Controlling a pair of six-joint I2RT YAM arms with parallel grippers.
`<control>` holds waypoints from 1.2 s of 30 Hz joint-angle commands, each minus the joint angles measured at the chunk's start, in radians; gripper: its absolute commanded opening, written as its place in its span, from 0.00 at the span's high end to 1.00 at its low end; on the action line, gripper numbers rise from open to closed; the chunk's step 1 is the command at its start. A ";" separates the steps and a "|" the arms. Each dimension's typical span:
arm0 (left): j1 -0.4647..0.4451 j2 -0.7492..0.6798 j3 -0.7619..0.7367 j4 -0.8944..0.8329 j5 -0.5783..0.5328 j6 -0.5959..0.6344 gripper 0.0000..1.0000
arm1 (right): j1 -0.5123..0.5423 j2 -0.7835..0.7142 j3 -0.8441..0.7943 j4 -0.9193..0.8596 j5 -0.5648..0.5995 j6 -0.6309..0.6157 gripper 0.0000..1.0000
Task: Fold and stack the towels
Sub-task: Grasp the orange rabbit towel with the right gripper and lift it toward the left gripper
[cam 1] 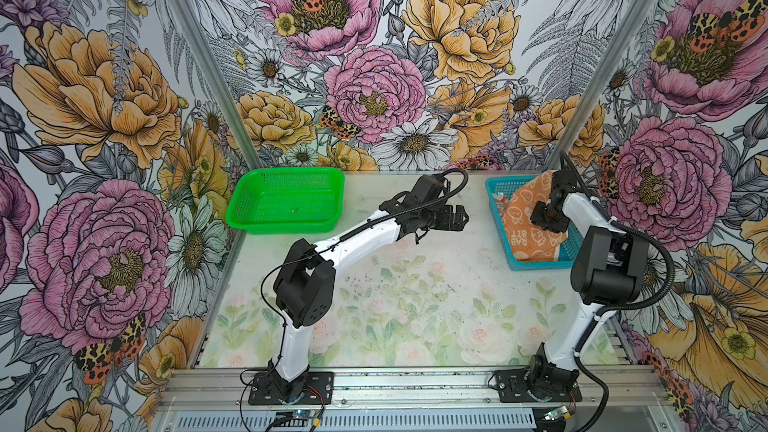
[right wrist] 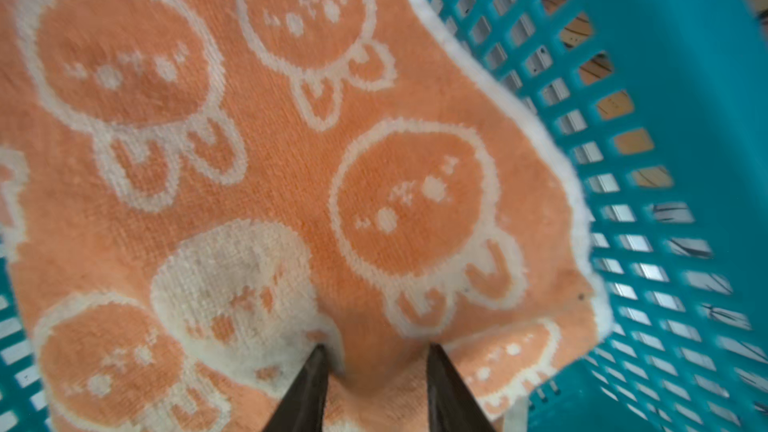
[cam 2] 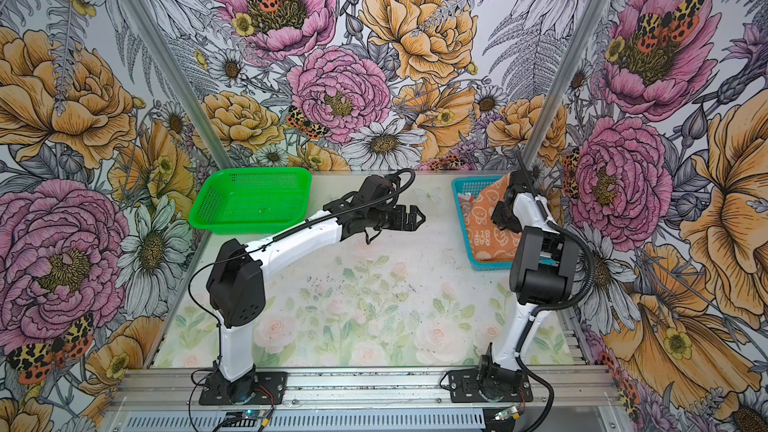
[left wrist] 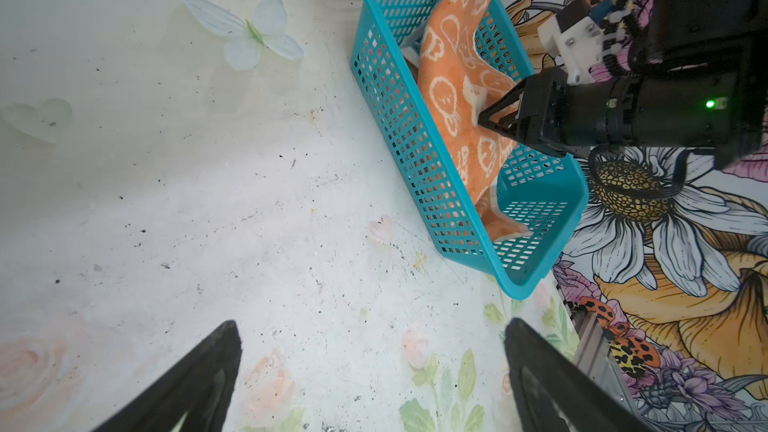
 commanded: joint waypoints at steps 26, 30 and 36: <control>0.020 -0.212 0.014 -0.083 -0.130 0.087 0.01 | 0.256 -0.479 0.101 -0.013 -0.076 0.009 1.00; 0.020 -0.290 -0.045 -0.083 -0.168 0.093 0.01 | 0.357 -0.530 0.177 -0.028 -0.081 0.014 1.00; 0.021 -0.417 -0.137 -0.083 -0.224 0.095 0.01 | 0.543 -0.537 0.307 -0.062 -0.085 0.023 1.00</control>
